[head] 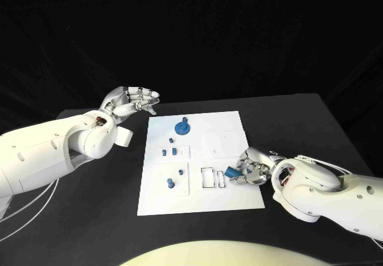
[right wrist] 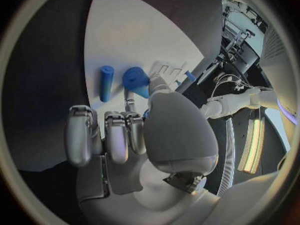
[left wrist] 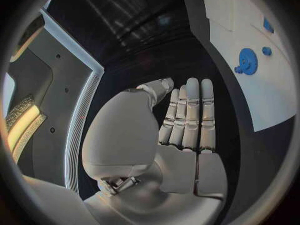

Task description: Assemble the parts on the task board

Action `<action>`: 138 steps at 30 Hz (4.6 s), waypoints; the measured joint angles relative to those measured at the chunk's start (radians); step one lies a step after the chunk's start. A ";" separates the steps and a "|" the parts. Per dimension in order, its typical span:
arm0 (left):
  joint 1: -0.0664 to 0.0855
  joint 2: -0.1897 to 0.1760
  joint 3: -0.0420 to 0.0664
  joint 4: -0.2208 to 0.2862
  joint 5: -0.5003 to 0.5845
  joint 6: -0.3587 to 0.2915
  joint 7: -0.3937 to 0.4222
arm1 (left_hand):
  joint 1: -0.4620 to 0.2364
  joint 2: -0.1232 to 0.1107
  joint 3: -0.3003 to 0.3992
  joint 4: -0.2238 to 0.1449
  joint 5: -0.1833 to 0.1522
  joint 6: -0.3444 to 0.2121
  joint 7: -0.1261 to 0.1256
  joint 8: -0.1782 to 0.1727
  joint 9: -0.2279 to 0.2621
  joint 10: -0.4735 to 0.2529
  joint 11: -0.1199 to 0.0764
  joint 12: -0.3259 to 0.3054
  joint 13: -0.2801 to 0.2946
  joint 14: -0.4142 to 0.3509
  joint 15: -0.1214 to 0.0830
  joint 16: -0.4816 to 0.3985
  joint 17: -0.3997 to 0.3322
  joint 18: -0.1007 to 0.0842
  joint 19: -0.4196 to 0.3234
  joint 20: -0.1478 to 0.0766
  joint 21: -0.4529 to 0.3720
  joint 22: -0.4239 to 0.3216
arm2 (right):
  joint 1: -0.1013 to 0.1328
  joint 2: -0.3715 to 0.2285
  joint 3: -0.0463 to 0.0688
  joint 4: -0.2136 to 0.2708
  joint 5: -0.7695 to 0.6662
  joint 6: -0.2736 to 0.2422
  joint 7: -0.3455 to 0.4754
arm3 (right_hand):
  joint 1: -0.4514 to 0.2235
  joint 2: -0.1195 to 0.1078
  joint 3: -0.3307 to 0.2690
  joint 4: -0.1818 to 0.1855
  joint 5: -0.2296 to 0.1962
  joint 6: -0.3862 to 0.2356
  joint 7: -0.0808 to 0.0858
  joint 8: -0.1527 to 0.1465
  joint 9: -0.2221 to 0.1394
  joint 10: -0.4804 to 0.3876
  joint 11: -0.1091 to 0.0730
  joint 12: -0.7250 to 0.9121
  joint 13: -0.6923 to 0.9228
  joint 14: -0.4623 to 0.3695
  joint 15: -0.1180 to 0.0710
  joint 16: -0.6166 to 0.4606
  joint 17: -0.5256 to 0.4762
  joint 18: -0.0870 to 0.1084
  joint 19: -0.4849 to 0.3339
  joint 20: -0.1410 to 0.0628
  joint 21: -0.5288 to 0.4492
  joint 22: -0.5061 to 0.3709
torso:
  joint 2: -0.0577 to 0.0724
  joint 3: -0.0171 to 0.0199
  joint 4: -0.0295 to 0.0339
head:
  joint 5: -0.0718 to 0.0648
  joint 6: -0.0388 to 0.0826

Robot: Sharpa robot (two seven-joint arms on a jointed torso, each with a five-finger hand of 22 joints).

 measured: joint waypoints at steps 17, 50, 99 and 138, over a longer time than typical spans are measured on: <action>0.000 -0.002 0.000 0.002 0.000 0.001 -0.002 | 0.000 0.000 0.000 0.000 0.000 0.000 0.000 0.000 0.000 0.000 0.000 0.000 0.000 0.000 0.000 0.000 0.001 0.000 0.000 0.000 0.000 0.000 | 0.024 0.056 0.002 0.006 0.187 -0.008 0.074 | -0.046 0.046 0.010 0.001 0.001 0.001 0.002 0.000 0.000 -0.002 -0.005 0.000 0.000 -0.004 -0.003 0.000 0.000 0.000 0.000 -0.007 -0.004 0.001 | -0.001 -0.0005 -0.0005 | 0.004 0.001; 0.000 -0.005 0.000 0.003 0.001 -0.002 0.000 | 0.000 0.000 0.000 0.000 0.000 -0.001 -0.001 0.000 0.000 0.004 -0.004 0.000 0.000 0.000 0.000 -0.004 0.001 0.000 0.000 0.000 0.000 0.000 | 0.023 0.160 0.004 -0.050 0.181 0.040 0.006 | -0.169 0.100 0.009 0.002 0.001 0.005 0.005 0.032 -0.004 0.001 -0.016 0.000 0.000 0.000 -0.014 0.000 0.000 0.000 0.000 -0.014 0.014 0.000 | 0.001 0.0004 0.0012 | 0.011 0.007; 0.000 -0.010 0.000 0.003 0.002 -0.003 -0.001 | 0.000 0.000 0.000 0.000 0.000 -0.001 -0.001 0.000 0.000 0.004 -0.004 0.000 0.000 -0.004 0.004 -0.004 0.001 0.000 0.000 0.000 0.000 0.000 | 0.022 0.102 0.003 0.004 0.077 0.038 0.067 | -0.161 0.058 -0.100 -0.003 0.001 0.030 -0.024 0.077 -0.009 -0.001 -0.021 0.000 0.000 -0.004 -0.018 0.000 0.000 0.000 0.000 -0.014 0.011 0.000 | 0.000 0.0007 -0.0006 | 0.017 0.005; 0.000 -0.012 0.000 0.000 0.032 -0.002 -0.010 | 0.000 0.000 0.000 0.000 0.000 -0.001 -0.001 0.000 0.000 0.004 -0.004 0.000 0.000 -0.004 0.004 -0.004 0.002 0.000 0.000 0.000 0.000 0.000 | 0.016 0.123 0.003 -0.021 0.092 0.033 0.094 | -0.030 0.014 -0.043 -0.004 0.009 0.027 -0.027 0.077 -0.034 -0.004 -0.024 0.000 0.000 -0.004 -0.018 0.000 0.001 -0.011 0.000 -0.021 0.025 0.000 | 0.001 0.0010 0.0000 | 0.019 0.001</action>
